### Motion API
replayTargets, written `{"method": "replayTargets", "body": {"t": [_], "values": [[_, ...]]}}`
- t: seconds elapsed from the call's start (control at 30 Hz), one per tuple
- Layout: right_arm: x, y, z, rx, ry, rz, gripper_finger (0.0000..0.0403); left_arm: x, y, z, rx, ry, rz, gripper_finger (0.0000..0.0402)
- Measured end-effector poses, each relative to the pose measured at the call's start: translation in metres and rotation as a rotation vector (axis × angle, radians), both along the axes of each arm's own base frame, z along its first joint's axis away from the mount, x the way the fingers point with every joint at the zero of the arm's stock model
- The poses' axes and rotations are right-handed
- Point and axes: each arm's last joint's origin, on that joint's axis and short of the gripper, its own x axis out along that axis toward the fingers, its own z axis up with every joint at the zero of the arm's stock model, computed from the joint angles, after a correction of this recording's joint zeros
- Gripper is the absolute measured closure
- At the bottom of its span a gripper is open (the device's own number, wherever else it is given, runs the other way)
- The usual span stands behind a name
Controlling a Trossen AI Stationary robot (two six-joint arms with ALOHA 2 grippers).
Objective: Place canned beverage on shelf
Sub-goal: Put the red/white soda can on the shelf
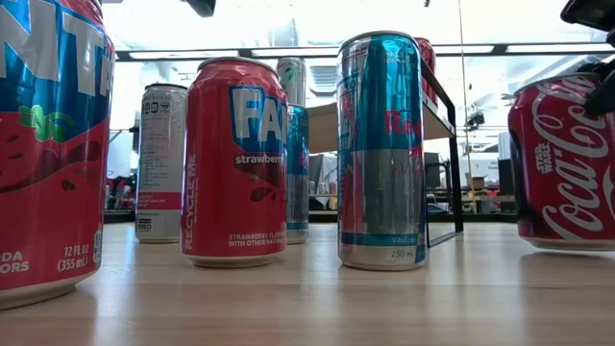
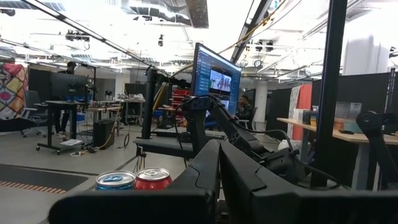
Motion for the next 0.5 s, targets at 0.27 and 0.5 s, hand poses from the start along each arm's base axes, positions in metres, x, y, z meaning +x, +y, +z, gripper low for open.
{"method": "replayTargets", "body": {"t": [0.27, 0.5], "values": [[0.0001, -0.0001, 0.0010, -0.003, -0.007, -0.001, 0.0126, 0.0000, 0.0000, 0.0000, 0.000, 0.000, 0.000, 0.0402], [-0.0003, -0.0005, 0.0032, 0.009, -0.015, -0.004, 0.0125, 0.0000, 0.0000, 0.0000, 0.000, 0.000, 0.000, 0.0402]]}}
